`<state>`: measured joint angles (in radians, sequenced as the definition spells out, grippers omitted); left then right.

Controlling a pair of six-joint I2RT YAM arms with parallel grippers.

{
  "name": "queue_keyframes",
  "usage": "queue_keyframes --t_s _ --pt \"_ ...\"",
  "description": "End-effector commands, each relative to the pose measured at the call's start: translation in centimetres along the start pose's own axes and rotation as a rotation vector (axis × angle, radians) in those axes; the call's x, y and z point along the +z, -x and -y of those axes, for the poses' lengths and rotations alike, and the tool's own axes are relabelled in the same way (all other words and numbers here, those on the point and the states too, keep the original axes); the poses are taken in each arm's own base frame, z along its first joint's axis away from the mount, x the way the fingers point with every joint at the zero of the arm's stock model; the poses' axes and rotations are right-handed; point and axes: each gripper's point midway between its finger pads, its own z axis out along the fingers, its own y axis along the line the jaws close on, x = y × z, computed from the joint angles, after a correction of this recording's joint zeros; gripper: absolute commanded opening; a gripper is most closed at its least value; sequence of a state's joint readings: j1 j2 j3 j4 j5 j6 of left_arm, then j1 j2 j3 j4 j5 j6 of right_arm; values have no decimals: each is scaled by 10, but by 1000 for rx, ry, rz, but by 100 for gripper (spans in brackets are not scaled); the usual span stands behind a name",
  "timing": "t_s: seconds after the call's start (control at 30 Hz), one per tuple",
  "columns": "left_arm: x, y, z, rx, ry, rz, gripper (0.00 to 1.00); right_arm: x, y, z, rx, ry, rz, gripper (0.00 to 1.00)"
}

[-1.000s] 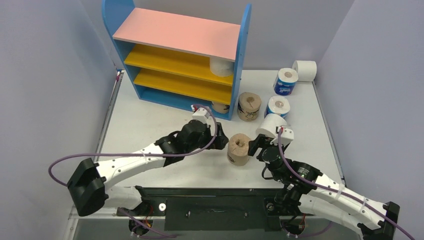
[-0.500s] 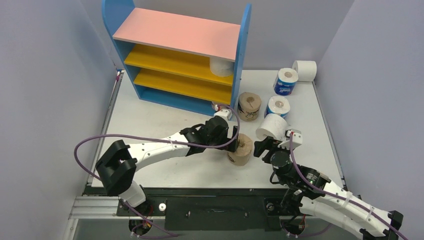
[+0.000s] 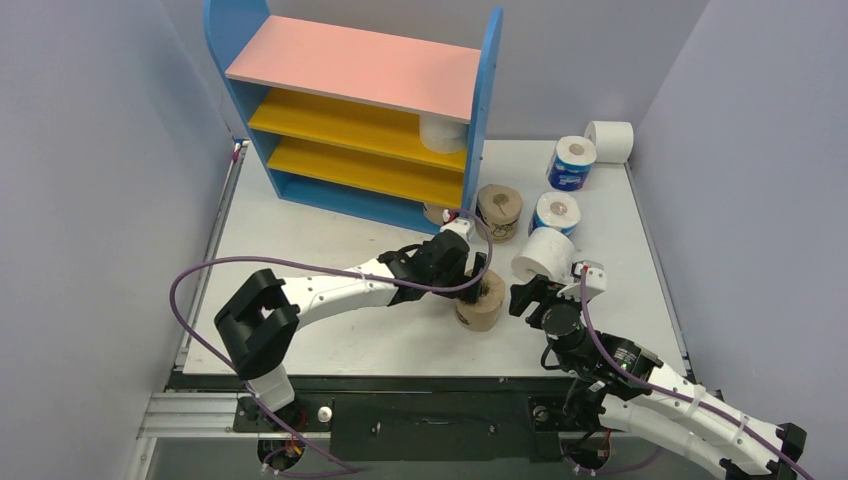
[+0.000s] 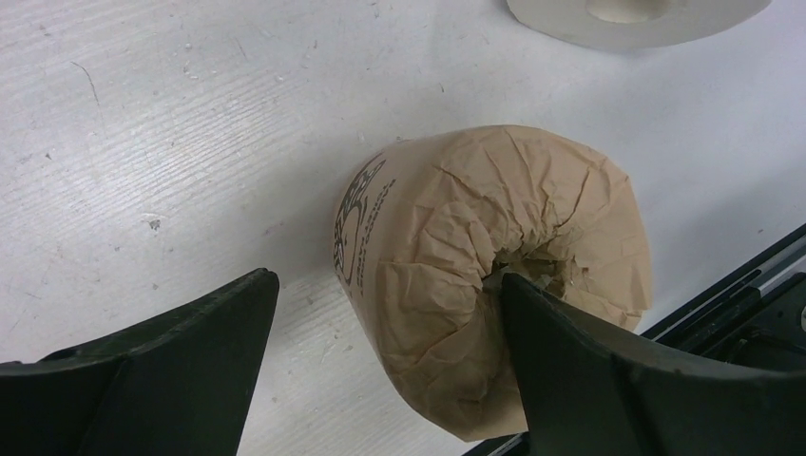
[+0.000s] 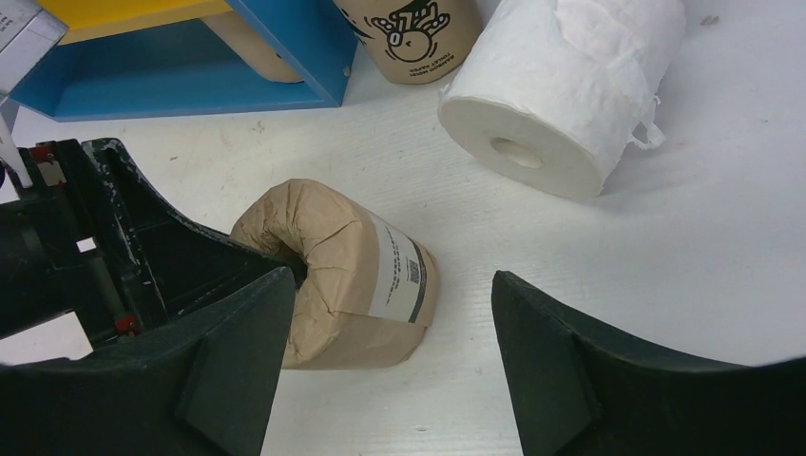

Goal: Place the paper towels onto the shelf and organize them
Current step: Pick up the paper towel from the center of the board.

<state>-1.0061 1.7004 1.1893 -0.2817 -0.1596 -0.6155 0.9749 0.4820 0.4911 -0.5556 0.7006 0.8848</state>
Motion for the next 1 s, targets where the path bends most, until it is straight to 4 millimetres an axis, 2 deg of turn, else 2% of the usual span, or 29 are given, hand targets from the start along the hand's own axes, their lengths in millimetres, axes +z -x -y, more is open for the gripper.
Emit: queue_keyframes --t_s 0.0,0.4,0.57,0.77,0.97 --pt "1 14 10 14 -15 27 83 0 4 6 12 -25 25 71" --pt "13 2 10 6 -19 -9 65 0 6 7 -5 -30 29 71" --pt "10 5 10 5 -18 1 52 0 7 8 -10 -35 31 71" --pt "-5 15 4 -3 5 46 46 0 11 7 -18 -40 39 71" --pt "-34 32 -12 -23 41 122 42 0 12 8 -25 -43 43 71"
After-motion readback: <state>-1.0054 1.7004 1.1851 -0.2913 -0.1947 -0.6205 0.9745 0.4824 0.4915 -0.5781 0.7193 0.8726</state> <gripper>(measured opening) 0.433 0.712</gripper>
